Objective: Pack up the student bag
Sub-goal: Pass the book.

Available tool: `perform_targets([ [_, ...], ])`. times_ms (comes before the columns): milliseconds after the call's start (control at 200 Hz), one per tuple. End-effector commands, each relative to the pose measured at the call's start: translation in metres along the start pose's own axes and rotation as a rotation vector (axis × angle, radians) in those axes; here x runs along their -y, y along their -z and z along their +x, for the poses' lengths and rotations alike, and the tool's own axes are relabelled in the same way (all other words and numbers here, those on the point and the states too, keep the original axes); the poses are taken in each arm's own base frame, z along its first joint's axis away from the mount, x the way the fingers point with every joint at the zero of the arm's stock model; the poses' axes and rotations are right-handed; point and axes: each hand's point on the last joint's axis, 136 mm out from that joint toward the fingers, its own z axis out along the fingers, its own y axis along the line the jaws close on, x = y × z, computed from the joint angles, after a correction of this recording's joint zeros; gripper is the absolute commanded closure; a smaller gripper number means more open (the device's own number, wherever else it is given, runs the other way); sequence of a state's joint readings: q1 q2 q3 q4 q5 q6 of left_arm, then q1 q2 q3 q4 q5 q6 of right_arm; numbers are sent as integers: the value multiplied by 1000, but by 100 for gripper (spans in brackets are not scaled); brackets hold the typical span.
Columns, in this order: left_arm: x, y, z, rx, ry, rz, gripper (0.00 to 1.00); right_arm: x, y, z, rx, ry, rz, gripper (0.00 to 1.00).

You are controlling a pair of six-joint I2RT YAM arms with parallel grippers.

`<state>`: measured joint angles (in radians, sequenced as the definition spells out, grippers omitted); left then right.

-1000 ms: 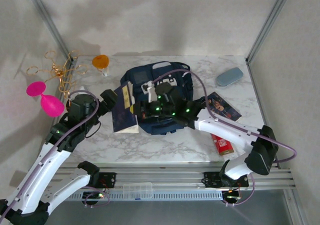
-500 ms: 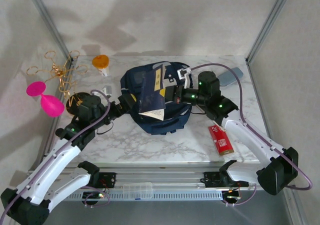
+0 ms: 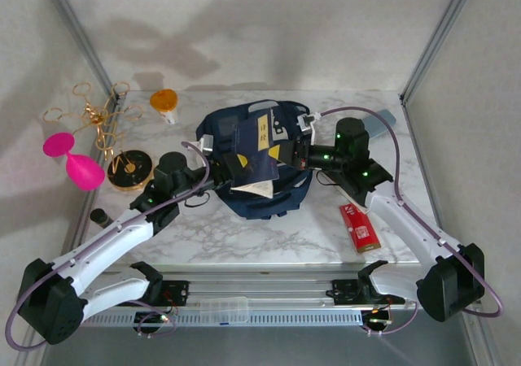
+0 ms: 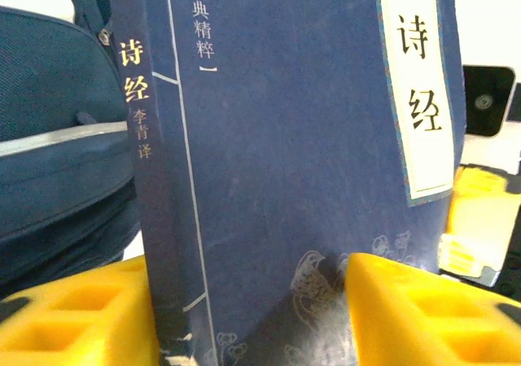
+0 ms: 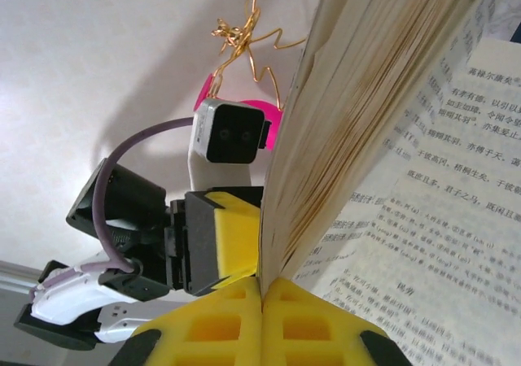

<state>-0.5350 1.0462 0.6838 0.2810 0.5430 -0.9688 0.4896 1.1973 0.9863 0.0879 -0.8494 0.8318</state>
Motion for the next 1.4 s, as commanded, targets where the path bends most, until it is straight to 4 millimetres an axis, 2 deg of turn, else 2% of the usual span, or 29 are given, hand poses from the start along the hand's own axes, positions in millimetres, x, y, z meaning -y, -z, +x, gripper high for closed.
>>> perform_targets([
  [0,35,1,-1,7,-43,139,56,-9,8,0,7,36,-45,100],
  [135,38,2,-2,15,-44,139,74,3,13,2,11,12,-30,100],
  [400,49,4,-8,49,-47,183,98,17,13,6,15,-13,4,100],
  [606,65,4,-17,85,-36,248,100,42,20,10,39,-56,130,51],
  [706,78,1,-15,74,-39,298,100,50,23,13,32,-70,169,18],
  [811,86,-6,-12,56,-43,322,100,44,19,18,-7,-74,111,2],
  [871,96,-8,-10,47,-42,357,100,37,16,23,-46,-84,51,1],
  [951,108,-9,-8,39,-48,405,100,43,14,25,-65,-104,65,1],
  [1066,109,-14,-8,31,-41,402,100,50,20,23,-44,-125,72,1],
  [1176,110,-15,-9,34,-37,408,100,45,26,19,-24,-145,9,2],
  [1267,103,-20,-9,30,-41,368,100,42,28,19,-23,-153,-23,11],
  [1397,88,-29,-9,26,-34,299,100,27,30,16,-20,-136,-86,34],
])
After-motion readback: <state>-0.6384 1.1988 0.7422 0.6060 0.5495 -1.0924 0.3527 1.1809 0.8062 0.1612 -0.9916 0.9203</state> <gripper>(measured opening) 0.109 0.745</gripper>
